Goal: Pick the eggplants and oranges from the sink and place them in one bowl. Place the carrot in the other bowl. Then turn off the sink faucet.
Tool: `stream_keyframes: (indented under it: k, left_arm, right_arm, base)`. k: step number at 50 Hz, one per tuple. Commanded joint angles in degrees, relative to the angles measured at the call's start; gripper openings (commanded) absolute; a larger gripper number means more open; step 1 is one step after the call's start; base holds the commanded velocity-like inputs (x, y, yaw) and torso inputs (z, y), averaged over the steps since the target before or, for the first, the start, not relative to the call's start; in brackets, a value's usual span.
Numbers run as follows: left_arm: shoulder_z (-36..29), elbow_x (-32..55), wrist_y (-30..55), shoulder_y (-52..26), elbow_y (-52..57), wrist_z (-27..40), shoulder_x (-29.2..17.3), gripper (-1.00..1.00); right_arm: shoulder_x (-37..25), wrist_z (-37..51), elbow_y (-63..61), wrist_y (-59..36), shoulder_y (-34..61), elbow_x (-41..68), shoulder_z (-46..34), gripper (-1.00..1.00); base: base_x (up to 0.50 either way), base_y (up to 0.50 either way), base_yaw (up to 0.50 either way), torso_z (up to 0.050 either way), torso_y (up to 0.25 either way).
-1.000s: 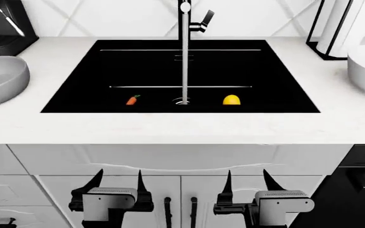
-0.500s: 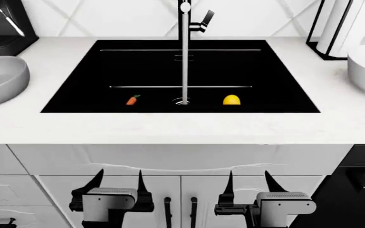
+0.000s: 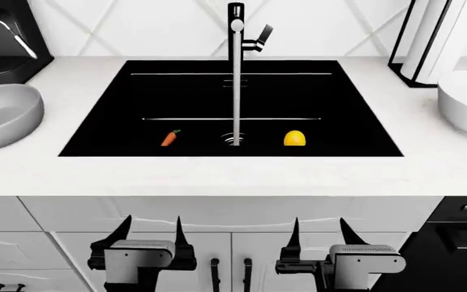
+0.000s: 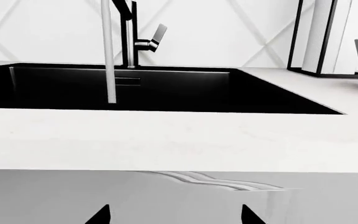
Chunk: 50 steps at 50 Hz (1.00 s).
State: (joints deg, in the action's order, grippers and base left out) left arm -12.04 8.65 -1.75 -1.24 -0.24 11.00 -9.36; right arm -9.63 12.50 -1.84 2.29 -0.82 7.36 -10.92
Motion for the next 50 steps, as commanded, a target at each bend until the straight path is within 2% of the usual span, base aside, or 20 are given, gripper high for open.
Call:
stream_keyframes:
  k: [1,18,35,39,42,43,47,50]
  left_arm:
    - [-0.54,0.17,0.16,-0.39,-0.07,0.45,-0.2,1.0]
    - [-1.04,0.85,-0.62,0.07,0.42,0.84,-0.64,1.0]
    - [-0.82,2.32,0.44,0.81,2.38,1.43,-1.44,1.0]
    - [-1.26,5.34,6.48,1.25,9.02,1.14,-2.24,1.0]
    - [-1.49,8.24,16.99,0.17,19.84,2.65,-4.02,1.0]
    - [-1.66,7.38,20.81,-1.44,24.3,4.4,-4.78,1.0]
    - [1.17,15.23,37.69,-9.81,37.08,8.18,-5.4,1.0]
    - [2.6,18.85,47.53,-14.84,42.68,11.08,-6.44,1.0]
  right_arm:
    - [-0.24,0.48,0.1,0.14,0.05,0.27,-0.39,1.0]
    - [-0.77,0.92,0.17,0.23,0.18,0.87,-0.81,1.0]
    - [-1.04,1.51,-0.49,-0.33,0.25,1.85,-1.12,1.0]
    - [-1.52,2.78,-7.72,-6.06,-0.03,3.2,-0.73,1.0]
    - [-3.98,4.17,-18.26,-14.28,0.64,4.9,0.41,1.0]
    - [-5.5,4.37,-23.76,-19.93,1.7,6.4,0.78,1.0]
    - [-8.7,7.11,-39.17,-35.86,7.16,8.52,1.83,1.0]
    - [-9.94,7.76,-45.68,-46.44,13.05,11.74,2.82,1.0]
  base:
    - [0.0,0.0,0.0,0.05,0.0]
    - [0.0,0.0,0.0,0.05,0.0]
    - [0.0,0.0,0.0,0.001,0.0]
    - [0.0,0.0,0.0,0.0,0.0]
    - [0.0,0.0,0.0,0.0,0.0]
    - [0.0,0.0,0.0,0.0,0.0]
    - [0.0,0.0,0.0,0.0,0.0]
    - [0.0,0.0,0.0,0.0,0.0]
